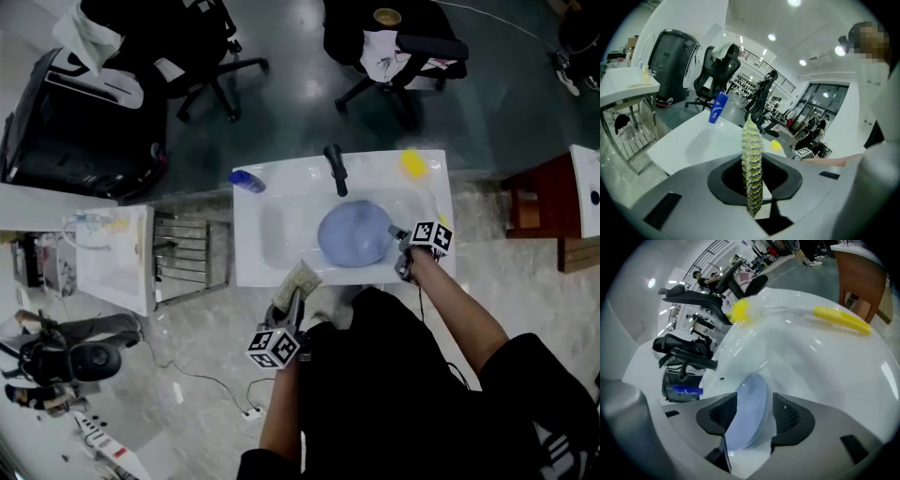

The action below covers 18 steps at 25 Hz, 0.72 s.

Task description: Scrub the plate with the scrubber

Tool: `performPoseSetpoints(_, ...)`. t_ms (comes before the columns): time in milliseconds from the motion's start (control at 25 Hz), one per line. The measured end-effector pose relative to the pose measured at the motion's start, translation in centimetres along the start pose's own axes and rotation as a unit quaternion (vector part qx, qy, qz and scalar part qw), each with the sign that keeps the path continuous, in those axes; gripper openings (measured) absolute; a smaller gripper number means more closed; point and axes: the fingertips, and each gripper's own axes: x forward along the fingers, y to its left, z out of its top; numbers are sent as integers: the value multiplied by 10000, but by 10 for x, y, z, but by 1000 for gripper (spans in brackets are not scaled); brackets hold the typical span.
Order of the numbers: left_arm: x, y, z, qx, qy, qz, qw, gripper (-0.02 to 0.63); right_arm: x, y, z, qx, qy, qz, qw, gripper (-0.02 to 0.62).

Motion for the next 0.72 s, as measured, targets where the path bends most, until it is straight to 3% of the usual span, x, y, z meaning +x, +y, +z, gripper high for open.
performPoseSetpoints(120, -5, -4, 13, 179, -158, -155, 9996, 64, -41, 25, -10, -659, -372, 441, 9962, 209)
performPoseSetpoints(280, -34, -14, 26, 621, -477, -243, 9966, 64, -115, 45, -56, -1791, -996, 635, 9767, 196)
performPoseSetpoints(400, -71, -26, 27, 914, -658, -478, 9925, 64, -193, 47, -93, -2053, -2017, 477, 9565, 49)
performPoseSetpoints(520, -115, -22, 21, 1146, -847, -498, 9886, 64, -260, 72, -138, -2349, -2761, 500, 9306, 4)
performPoseSetpoints(720, -186, -5, -8, 1210, -951, -423, 9872, 64, -304, 102, -232, -3169, -2763, 524, 9058, 0)
